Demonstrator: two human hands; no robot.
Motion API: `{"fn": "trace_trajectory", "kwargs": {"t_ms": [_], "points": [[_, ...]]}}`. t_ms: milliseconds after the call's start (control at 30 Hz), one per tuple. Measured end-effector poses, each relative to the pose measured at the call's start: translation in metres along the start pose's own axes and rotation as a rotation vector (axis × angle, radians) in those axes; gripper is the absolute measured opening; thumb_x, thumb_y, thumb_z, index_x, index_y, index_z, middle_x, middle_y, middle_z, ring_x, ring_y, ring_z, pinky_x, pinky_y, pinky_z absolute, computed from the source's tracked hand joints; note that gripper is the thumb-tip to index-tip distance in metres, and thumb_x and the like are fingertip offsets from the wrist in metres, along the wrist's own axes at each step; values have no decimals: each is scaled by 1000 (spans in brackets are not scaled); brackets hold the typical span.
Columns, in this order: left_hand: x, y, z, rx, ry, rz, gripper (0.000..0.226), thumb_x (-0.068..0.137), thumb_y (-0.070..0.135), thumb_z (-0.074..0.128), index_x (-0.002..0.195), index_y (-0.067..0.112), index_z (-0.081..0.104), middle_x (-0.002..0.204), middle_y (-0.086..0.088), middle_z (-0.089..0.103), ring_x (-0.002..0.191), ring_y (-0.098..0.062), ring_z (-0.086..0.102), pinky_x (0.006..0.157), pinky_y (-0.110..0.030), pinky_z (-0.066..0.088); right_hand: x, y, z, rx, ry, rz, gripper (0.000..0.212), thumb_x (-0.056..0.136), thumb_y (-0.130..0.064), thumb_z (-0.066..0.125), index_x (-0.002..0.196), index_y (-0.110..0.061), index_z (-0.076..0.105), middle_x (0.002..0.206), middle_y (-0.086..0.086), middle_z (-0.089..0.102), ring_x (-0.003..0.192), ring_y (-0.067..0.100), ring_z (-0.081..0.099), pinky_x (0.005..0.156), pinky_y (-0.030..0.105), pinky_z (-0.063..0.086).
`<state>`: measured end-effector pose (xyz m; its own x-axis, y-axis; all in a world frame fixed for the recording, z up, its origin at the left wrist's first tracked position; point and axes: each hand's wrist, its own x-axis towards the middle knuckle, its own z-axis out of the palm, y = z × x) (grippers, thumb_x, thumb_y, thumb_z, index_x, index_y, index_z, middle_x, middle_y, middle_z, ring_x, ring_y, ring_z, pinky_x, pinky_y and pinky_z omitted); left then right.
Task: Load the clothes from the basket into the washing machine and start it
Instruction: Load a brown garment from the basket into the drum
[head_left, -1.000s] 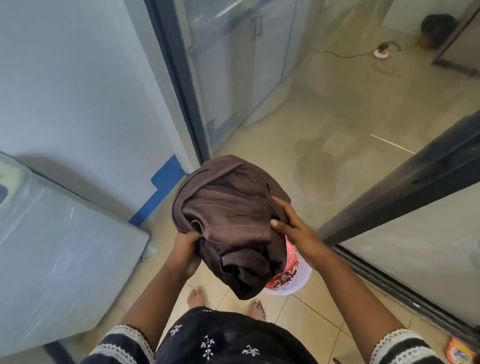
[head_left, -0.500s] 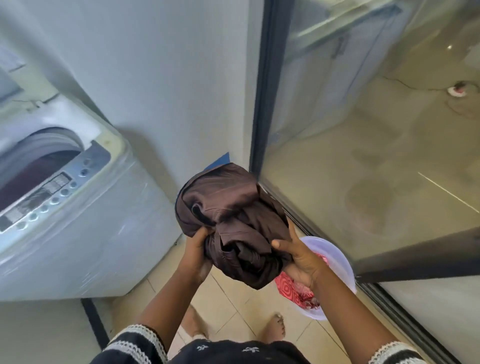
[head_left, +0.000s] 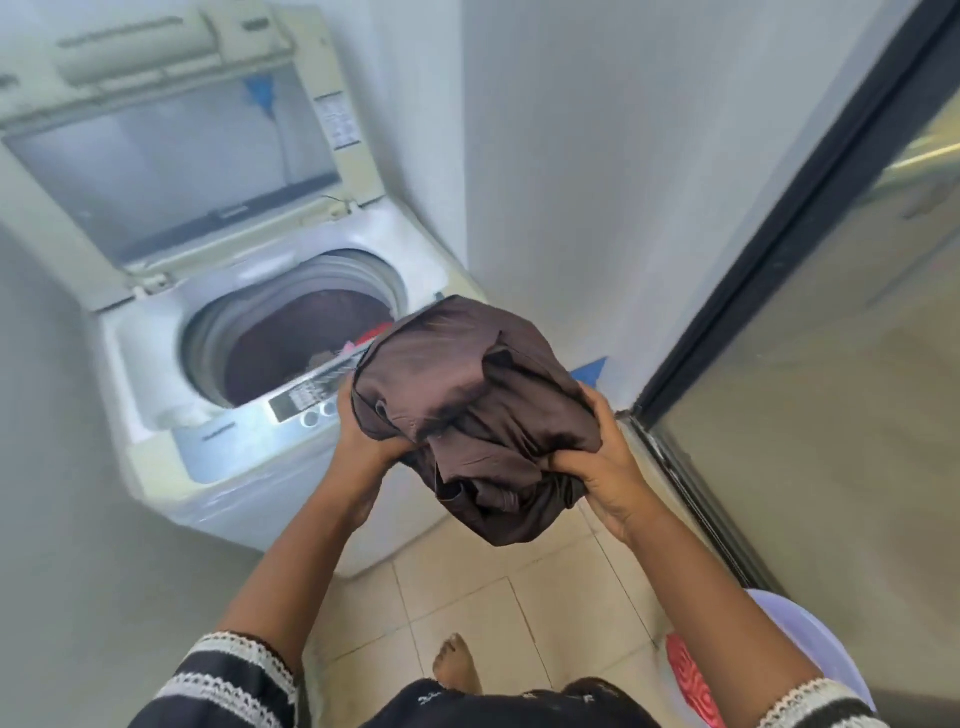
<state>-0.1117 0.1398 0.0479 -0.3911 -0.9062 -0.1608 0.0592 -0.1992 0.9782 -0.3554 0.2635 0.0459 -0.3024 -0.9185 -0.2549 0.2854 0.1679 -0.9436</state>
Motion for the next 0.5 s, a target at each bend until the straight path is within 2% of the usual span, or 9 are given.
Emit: {"fn": "trace_trajectory", "kwargs": {"t_ms": [67, 133, 200, 333, 433, 500], "points": [[9, 5, -30, 25, 48, 42, 103, 64, -8, 83, 145, 27, 30, 138, -12, 54, 118, -40, 59, 72, -51, 58, 21, -8, 26, -66, -33, -17, 91, 59, 7, 75, 137, -32, 49, 126, 1, 63, 114, 23, 63, 90, 35, 55], [13, 11, -51, 27, 97, 67, 98, 68, -15, 77, 144, 26, 31, 131, -7, 59, 110, -33, 63, 67, -44, 58, 40, -17, 50, -131, -60, -32, 93, 58, 3, 76, 138, -34, 48, 126, -3, 62, 113, 19, 63, 90, 33, 55], [20, 18, -73, 8, 161, 85, 91, 70, -19, 72, 141, 24, 33, 125, -3, 62, 101, -26, 65, 64, -39, 58, 62, -27, 73, -196, -103, -51, 93, 59, 2, 76, 138, -39, 47, 130, -3, 59, 116, 19, 61, 95, 39, 54], [44, 21, -117, 24, 261, 81, 81, 65, 5, 80, 136, 8, 42, 123, -24, 58, 100, -43, 61, 70, -34, 56, 112, -44, 117, -309, -198, -103, 92, 59, -2, 76, 136, -43, 47, 134, -7, 56, 117, 16, 60, 96, 39, 53], [63, 25, -144, -22, 358, 64, 80, 66, 2, 77, 138, 10, 42, 125, -21, 60, 100, -26, 64, 74, -34, 56, 157, -50, 151, -355, -280, -113, 92, 59, -3, 75, 138, -40, 47, 135, -6, 55, 117, 15, 59, 92, 35, 54], [77, 28, -162, -32, 412, 54, 78, 68, -2, 75, 137, 14, 42, 120, -18, 63, 93, -25, 66, 70, -38, 56, 190, -47, 175, -349, -331, -93, 92, 58, -2, 74, 137, -39, 47, 135, -3, 56, 117, 15, 60, 87, 29, 54]]}}
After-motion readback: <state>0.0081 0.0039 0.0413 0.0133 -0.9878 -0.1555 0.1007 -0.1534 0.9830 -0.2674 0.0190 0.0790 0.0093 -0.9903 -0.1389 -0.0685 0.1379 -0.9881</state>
